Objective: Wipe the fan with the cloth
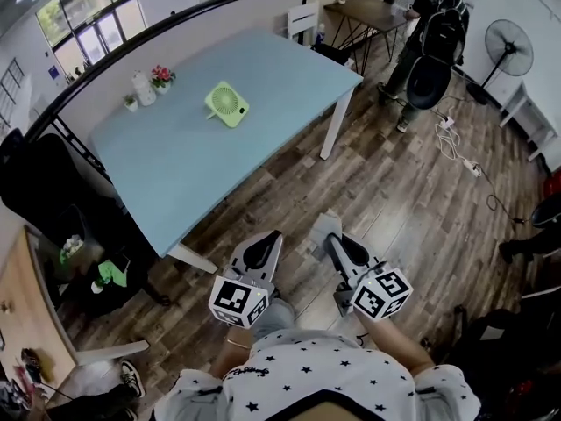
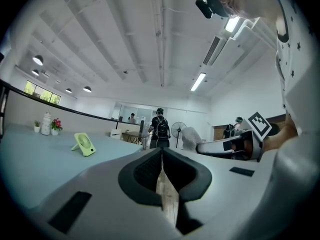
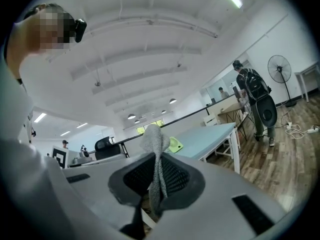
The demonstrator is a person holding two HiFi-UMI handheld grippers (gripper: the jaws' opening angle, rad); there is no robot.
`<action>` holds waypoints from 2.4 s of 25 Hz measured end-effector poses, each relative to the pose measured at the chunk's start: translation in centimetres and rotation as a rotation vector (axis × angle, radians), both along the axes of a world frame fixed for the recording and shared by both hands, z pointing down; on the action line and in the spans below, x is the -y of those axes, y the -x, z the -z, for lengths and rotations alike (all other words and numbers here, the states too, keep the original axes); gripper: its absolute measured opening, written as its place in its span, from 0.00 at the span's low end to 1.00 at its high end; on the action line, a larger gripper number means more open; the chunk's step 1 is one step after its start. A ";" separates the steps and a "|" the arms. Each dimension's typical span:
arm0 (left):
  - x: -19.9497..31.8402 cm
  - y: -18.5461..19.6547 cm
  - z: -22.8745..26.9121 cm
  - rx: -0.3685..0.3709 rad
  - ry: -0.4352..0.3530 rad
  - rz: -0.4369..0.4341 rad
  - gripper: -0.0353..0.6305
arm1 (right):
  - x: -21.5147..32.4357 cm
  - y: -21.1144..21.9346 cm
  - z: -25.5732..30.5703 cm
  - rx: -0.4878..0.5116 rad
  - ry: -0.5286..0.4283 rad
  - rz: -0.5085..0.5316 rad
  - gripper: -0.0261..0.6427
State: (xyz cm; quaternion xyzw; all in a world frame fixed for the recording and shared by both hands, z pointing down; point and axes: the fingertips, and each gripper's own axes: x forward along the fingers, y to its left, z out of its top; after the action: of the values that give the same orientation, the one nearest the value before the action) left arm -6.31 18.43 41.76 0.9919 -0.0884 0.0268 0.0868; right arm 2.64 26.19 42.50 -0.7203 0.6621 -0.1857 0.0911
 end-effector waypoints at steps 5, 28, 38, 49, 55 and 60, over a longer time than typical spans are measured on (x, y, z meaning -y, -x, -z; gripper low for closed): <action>3.0 -1.6 1.0 -0.013 -0.006 -0.030 0.10 | 2.7 -1.3 0.7 -0.003 0.005 -0.029 0.08; 14.4 1.2 1.1 -0.006 -0.028 0.131 0.10 | 16.3 -1.6 1.1 0.006 -0.020 0.117 0.08; 20.1 0.6 0.5 0.032 -0.048 0.342 0.10 | 25.0 -3.9 0.4 0.036 -0.053 0.330 0.08; 25.5 -6.3 1.7 0.004 -0.070 0.496 0.10 | 33.4 -9.7 0.6 0.032 -0.057 0.539 0.08; 27.8 -8.8 2.1 0.039 -0.072 0.579 0.10 | 36.6 -12.4 0.9 0.059 -0.055 0.618 0.08; 29.7 -10.9 2.3 0.065 -0.076 0.632 0.10 | 39.3 -14.6 0.7 0.075 -0.051 0.662 0.08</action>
State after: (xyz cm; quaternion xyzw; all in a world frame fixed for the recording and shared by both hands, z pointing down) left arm 4.55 -11.32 39.41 0.9165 -0.3958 0.0268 0.0507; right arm 17.20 -13.13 41.85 -0.4561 0.8608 -0.2151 0.0681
